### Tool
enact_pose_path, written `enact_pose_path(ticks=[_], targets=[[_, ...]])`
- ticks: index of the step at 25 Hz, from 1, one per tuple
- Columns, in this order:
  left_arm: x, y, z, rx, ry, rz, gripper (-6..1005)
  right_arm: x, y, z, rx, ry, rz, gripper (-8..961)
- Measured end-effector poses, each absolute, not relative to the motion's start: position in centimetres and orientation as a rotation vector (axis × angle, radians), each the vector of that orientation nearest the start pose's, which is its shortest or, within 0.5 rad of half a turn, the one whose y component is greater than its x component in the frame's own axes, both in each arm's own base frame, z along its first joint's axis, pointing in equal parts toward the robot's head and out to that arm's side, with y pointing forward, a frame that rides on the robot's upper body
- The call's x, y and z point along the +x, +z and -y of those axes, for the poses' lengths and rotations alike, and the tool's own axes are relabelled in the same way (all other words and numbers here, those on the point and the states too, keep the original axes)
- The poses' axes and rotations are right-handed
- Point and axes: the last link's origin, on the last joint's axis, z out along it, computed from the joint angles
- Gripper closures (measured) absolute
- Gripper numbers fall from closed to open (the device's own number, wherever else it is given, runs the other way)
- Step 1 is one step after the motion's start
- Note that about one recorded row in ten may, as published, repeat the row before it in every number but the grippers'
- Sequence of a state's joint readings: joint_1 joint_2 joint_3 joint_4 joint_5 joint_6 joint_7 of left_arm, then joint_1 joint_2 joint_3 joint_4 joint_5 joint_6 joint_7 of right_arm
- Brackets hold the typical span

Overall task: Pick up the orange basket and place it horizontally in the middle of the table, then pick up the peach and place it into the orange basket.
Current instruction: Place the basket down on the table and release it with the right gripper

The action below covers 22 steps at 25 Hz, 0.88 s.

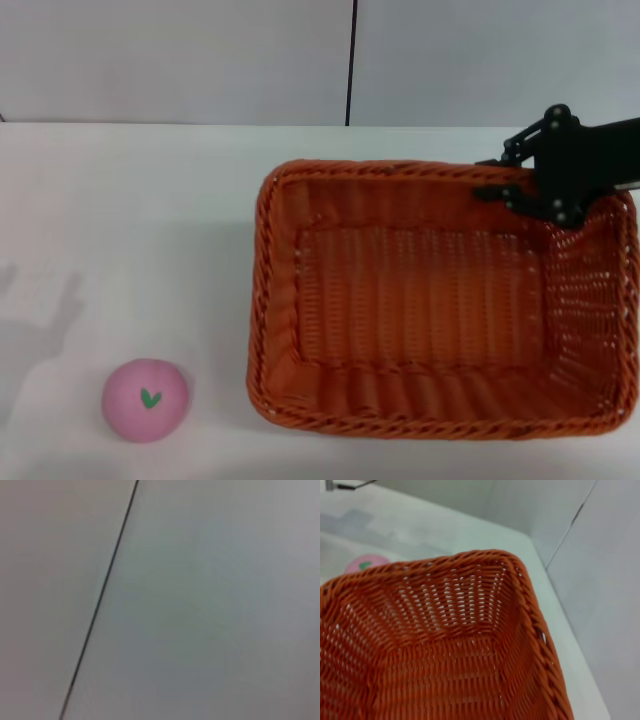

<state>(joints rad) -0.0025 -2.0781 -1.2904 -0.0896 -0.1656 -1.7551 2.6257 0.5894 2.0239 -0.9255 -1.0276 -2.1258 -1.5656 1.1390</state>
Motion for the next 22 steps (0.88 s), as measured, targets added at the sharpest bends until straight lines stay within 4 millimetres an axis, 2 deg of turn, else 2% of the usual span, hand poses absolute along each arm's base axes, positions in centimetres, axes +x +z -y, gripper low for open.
enact_pose_path(ticks=[14, 22], targets=[[-35.8, 0.7, -15.3, -1.57, -1.074, 0.626, 182, 21.6, 4.1, -37.3, -2.746, 0.07, 0.512, 771], [-35.9, 0.6, -15.6, -1.576, -1.079, 0.643, 182, 21.3, 3.3, -37.8, -2.702, 0.074, 0.499, 762]])
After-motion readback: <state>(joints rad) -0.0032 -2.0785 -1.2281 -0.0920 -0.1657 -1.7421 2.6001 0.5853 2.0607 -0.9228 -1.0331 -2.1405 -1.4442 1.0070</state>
